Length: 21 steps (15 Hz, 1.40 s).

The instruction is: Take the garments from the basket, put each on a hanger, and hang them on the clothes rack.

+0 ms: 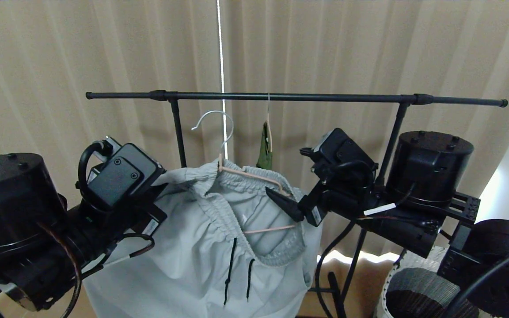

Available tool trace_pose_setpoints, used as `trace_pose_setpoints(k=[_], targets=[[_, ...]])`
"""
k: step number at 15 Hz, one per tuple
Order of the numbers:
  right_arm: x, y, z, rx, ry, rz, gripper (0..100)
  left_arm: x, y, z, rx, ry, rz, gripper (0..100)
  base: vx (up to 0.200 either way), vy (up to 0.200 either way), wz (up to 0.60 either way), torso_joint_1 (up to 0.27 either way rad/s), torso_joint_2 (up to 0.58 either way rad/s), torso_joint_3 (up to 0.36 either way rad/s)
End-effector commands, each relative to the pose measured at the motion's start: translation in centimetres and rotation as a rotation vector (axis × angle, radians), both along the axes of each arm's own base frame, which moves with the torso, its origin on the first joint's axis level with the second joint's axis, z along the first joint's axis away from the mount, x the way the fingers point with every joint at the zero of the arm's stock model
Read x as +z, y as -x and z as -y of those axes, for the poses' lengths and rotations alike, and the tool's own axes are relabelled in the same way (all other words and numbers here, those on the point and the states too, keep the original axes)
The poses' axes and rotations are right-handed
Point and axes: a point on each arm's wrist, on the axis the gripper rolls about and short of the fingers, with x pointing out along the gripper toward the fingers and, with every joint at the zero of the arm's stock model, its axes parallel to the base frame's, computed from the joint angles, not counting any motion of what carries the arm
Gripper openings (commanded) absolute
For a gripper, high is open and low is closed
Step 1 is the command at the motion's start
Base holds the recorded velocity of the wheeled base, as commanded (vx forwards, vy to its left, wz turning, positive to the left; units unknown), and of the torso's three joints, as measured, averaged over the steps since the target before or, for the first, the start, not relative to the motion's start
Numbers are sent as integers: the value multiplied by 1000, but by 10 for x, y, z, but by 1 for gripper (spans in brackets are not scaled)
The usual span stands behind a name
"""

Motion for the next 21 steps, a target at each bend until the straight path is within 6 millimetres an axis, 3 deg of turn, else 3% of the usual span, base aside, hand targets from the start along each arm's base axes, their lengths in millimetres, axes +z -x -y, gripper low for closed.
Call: trace_pose_setpoints(k=[1,8,9,21], targets=[[-9,-10,-9,1,25,-7,100,0,2,3,-14,1,2,0,0,0,0,0,0,0],[-9,-24,-19,-3,20,4,100,2,6,8,-50,28,47,0,0,0,0,0,0,0],[-9,-24,-19,-3,21,3,0,2,6,8,-51,28,47,0,0,0,0,0,0,0],[-1,-28,-9,-38,3,22,0,7,6,7,-44,111,57,0,0,0,0,0,0,0]])
